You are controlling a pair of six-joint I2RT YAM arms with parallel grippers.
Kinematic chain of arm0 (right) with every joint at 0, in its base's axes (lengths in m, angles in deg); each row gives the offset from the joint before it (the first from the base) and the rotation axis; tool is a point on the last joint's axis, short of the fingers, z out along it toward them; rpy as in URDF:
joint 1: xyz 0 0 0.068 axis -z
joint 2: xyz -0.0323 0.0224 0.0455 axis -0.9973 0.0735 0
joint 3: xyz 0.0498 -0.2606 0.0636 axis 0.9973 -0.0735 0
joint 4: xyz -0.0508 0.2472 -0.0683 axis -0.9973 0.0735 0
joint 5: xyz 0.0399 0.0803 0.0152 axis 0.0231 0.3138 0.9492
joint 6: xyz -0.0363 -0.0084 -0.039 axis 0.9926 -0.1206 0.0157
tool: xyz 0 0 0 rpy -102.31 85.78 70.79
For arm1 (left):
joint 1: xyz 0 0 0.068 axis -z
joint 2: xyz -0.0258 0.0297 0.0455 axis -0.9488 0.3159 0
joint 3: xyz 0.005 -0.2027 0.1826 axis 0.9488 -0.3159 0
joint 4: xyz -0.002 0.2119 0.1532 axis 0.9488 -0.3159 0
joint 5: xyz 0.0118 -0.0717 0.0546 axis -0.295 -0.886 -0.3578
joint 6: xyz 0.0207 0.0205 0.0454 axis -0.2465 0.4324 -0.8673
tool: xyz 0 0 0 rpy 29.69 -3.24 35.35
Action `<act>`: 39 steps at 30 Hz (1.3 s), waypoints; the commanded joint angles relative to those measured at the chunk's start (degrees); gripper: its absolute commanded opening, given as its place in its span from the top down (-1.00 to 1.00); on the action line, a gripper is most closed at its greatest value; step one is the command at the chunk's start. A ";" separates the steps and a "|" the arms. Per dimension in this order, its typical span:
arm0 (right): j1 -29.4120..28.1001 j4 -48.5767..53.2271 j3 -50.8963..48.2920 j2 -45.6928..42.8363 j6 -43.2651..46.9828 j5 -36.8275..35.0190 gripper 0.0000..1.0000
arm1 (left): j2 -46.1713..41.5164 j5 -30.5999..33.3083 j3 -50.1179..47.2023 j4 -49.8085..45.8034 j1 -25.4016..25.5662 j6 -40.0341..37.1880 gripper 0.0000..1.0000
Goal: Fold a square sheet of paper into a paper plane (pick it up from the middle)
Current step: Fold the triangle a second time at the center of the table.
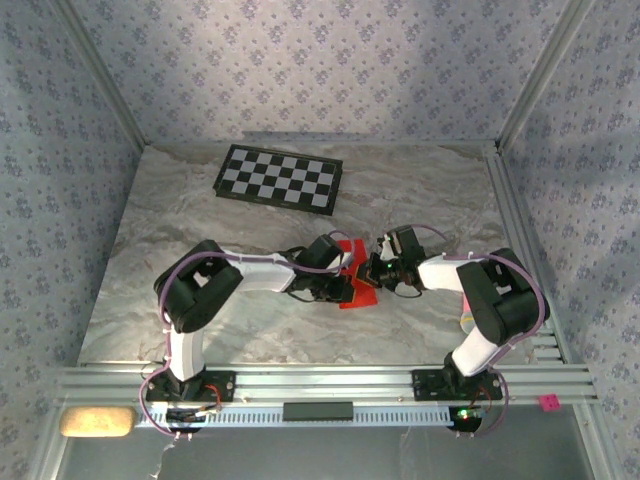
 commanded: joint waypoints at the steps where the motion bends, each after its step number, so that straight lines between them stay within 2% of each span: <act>1: 0.41 5.46 -2.19 2.63 0.01 -5.13 1.00 | -1.77 0.04 -2.28 -3.53 1.11 -0.64 0.89; 20: 0.59 5.67 -2.16 2.37 0.33 -4.87 1.00 | -6.57 0.45 -10.35 -1.68 1.78 1.77 0.86; 25: 0.65 5.63 -2.16 2.27 0.24 -4.82 1.00 | -8.95 -1.46 -11.26 1.48 1.79 2.57 0.86; 32: 0.59 5.53 -1.98 2.01 0.05 -4.47 1.00 | -13.54 -3.84 -9.11 4.04 0.35 2.27 0.84; 39: 0.51 5.53 -2.16 1.75 -0.05 -4.68 1.00 | -8.63 -3.37 -3.68 3.91 -2.30 1.72 0.84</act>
